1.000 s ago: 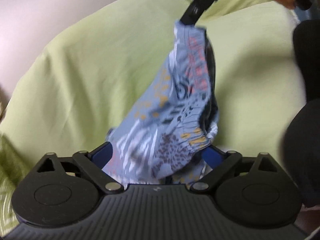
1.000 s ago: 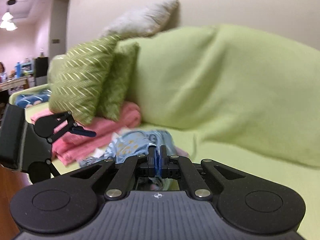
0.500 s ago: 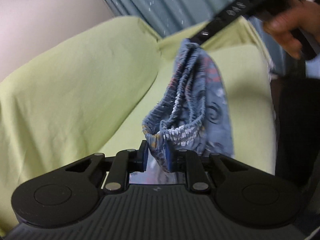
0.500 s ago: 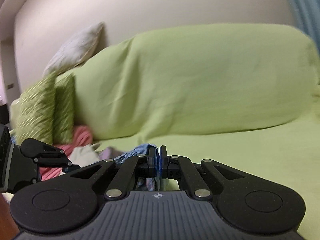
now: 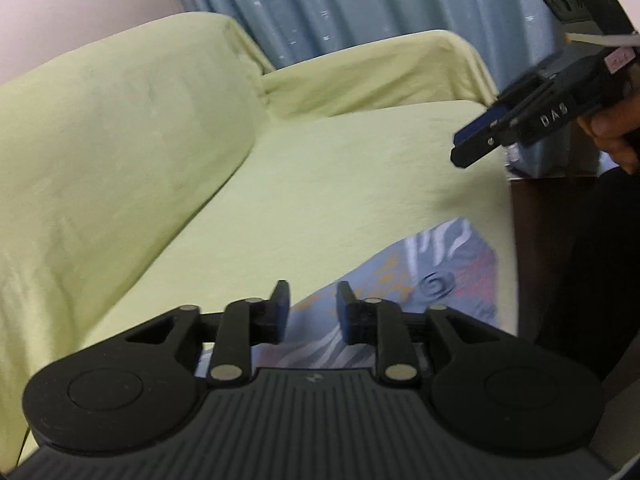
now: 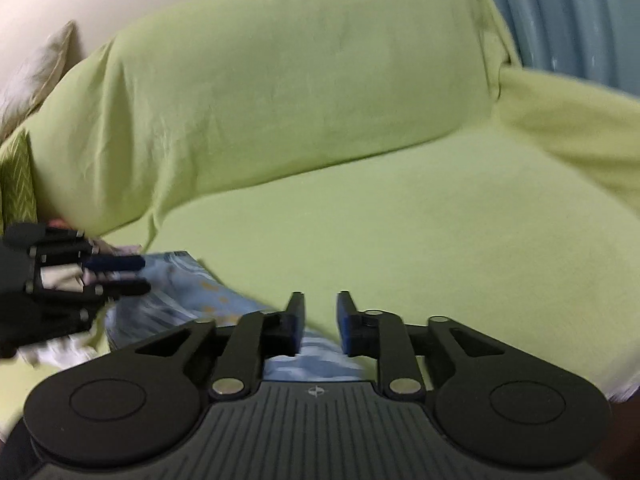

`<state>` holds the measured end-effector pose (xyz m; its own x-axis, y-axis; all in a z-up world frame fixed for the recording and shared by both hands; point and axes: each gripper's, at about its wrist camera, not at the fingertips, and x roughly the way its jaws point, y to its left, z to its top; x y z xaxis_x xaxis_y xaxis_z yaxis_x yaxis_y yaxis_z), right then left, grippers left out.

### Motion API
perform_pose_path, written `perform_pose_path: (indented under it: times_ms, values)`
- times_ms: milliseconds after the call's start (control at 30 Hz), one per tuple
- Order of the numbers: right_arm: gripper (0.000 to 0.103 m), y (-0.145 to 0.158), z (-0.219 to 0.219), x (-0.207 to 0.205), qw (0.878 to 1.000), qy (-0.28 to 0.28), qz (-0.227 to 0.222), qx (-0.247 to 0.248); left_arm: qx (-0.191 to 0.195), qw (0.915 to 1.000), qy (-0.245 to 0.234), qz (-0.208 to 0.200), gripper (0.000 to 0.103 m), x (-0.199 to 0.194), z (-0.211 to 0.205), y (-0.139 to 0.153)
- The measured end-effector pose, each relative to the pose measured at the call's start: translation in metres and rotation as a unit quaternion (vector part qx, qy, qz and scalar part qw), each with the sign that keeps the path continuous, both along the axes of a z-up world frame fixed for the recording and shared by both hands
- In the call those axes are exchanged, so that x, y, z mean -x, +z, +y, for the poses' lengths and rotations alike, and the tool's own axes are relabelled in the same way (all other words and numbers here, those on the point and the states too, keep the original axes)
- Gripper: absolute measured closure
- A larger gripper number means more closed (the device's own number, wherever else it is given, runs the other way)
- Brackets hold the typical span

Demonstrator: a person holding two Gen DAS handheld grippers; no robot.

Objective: Fold clothes
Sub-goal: 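Carry the pants to the empty sofa seat while the left gripper grasps the waistband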

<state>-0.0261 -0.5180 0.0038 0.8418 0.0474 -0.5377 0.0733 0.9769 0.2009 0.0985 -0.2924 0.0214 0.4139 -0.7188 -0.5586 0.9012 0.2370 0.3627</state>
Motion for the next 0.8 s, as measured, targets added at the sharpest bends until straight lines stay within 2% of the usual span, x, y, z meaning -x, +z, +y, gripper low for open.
perform_pose_path:
  times_ms: [33, 67, 133, 200, 267, 300, 333, 367, 400, 433, 533, 567, 633, 733, 800]
  values:
    - [0.063, 0.000, -0.002, 0.006, 1.000, 0.011, -0.002, 0.021, -0.005, 0.9999, -0.014, 0.000, 0.070, 0.010, -0.001, -0.004]
    - [0.062, 0.000, -0.004, 0.008, 0.998, 0.032, 0.000, 0.044, -0.010, 0.9995, -0.029, -0.001, 0.066, 0.020, -0.002, -0.008]
    - [0.059, -0.003, -0.005, 0.022, 0.991, 0.088, 0.012, 0.100, -0.020, 0.9982, -0.057, -0.002, 0.047, 0.040, -0.003, -0.016]
    - [0.049, -0.010, 0.009, 0.028, 0.973, 0.149, 0.030, 0.171, -0.030, 0.9959, -0.086, -0.003, 0.035, 0.060, -0.005, -0.024]
    - [0.045, -0.023, 0.029, 0.034, 0.947, 0.201, 0.042, 0.246, -0.073, 0.9900, -0.119, -0.018, 0.035, 0.073, -0.011, -0.045]
    - [0.045, -0.031, 0.038, 0.036, 0.933, 0.222, 0.049, 0.277, -0.100, 0.9854, -0.135, -0.027, 0.044, 0.079, -0.015, -0.056]
    - [0.045, -0.039, 0.044, 0.037, 0.923, 0.237, 0.054, 0.297, -0.129, 0.9812, -0.140, -0.033, 0.071, 0.078, -0.020, -0.065]
    - [0.045, -0.047, 0.049, 0.038, 0.912, 0.252, 0.060, 0.317, -0.159, 0.9760, -0.144, -0.038, 0.077, 0.078, -0.025, -0.074]
    - [0.045, -0.054, 0.053, 0.039, 0.903, 0.264, 0.064, 0.333, -0.166, 0.9753, -0.141, -0.040, 0.078, 0.072, -0.028, -0.078]
    - [0.044, -0.058, 0.055, 0.037, 0.899, 0.270, 0.066, 0.340, -0.158, 0.9769, -0.140, -0.030, 0.081, 0.064, -0.028, -0.075]
    - [0.033, -0.069, 0.060, 0.034, 0.878, 0.281, 0.059, 0.382, -0.129, 0.9841, -0.122, -0.009, 0.085, 0.035, -0.033, -0.056]
    - [0.032, -0.072, 0.063, 0.035, 0.867, 0.287, 0.052, 0.404, -0.123, 0.9852, -0.119, -0.013, 0.085, 0.027, -0.036, -0.051]
    - [0.033, -0.076, 0.066, 0.034, 0.849, 0.299, 0.040, 0.434, -0.112, 0.9872, -0.112, -0.020, 0.092, 0.010, -0.040, -0.040]
    - [0.033, -0.074, 0.071, 0.026, 0.829, 0.308, 0.021, 0.467, -0.106, 0.9881, -0.107, -0.031, 0.092, -0.007, -0.045, -0.034]
    - [0.038, -0.069, 0.072, 0.018, 0.822, 0.319, 0.008, 0.472, -0.108, 0.9877, -0.107, -0.036, 0.092, -0.012, -0.048, -0.035]
